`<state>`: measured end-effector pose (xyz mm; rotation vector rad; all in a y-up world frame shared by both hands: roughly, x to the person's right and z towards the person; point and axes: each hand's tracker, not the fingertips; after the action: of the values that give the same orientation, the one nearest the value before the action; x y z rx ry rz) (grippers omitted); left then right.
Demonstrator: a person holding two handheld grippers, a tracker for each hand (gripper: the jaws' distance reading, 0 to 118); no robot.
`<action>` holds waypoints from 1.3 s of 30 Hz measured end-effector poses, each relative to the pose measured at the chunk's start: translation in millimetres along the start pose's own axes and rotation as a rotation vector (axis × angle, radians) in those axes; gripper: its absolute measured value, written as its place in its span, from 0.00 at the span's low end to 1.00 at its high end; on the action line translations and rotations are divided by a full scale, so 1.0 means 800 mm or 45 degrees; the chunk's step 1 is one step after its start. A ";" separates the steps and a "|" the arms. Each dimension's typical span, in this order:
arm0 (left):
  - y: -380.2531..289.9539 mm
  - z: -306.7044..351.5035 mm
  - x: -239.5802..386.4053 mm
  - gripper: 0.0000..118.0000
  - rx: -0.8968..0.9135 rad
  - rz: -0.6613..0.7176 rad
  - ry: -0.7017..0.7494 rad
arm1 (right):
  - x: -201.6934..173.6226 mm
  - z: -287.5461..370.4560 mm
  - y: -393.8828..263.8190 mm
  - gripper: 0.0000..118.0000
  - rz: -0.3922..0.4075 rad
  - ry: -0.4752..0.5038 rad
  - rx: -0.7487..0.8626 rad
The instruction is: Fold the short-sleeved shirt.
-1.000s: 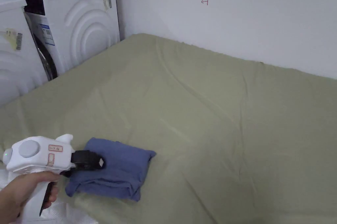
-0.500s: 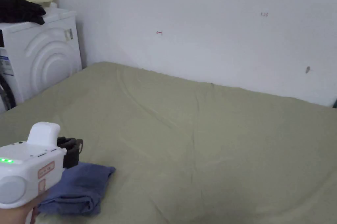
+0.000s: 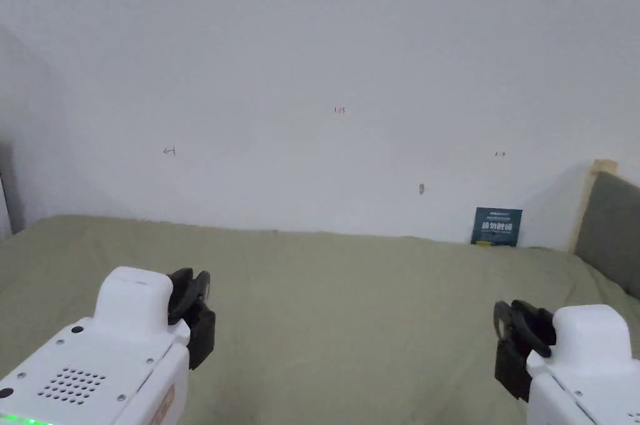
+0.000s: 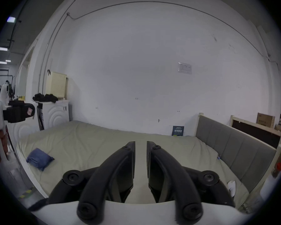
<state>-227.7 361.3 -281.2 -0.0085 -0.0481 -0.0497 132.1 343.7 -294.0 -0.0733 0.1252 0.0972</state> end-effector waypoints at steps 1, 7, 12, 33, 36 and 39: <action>0.003 0.005 0.002 0.12 0.015 0.016 0.002 | 0.002 0.003 0.001 0.14 -0.043 0.021 0.002; 0.010 0.007 0.010 0.28 0.021 -0.032 0.011 | -0.009 0.005 0.001 0.56 -0.020 0.044 0.008; 0.001 -0.001 0.002 0.84 0.001 0.032 -0.012 | -0.010 0.007 0.000 0.95 -0.058 0.026 0.024; 0.001 -0.003 0.015 1.00 -0.007 0.019 0.000 | -0.007 0.010 0.022 0.95 -0.131 -0.129 0.025; -0.001 -0.004 0.015 1.00 -0.010 0.023 -0.001 | -0.009 0.014 0.026 0.95 -0.144 -0.097 0.026; -0.001 -0.004 0.015 1.00 -0.010 0.040 0.002 | -0.014 0.016 0.029 0.95 -0.146 -0.113 0.024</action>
<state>-215.7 360.2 -283.7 -0.0170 -0.0465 -0.0184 120.6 366.5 -281.3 -0.0570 0.0327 -0.0150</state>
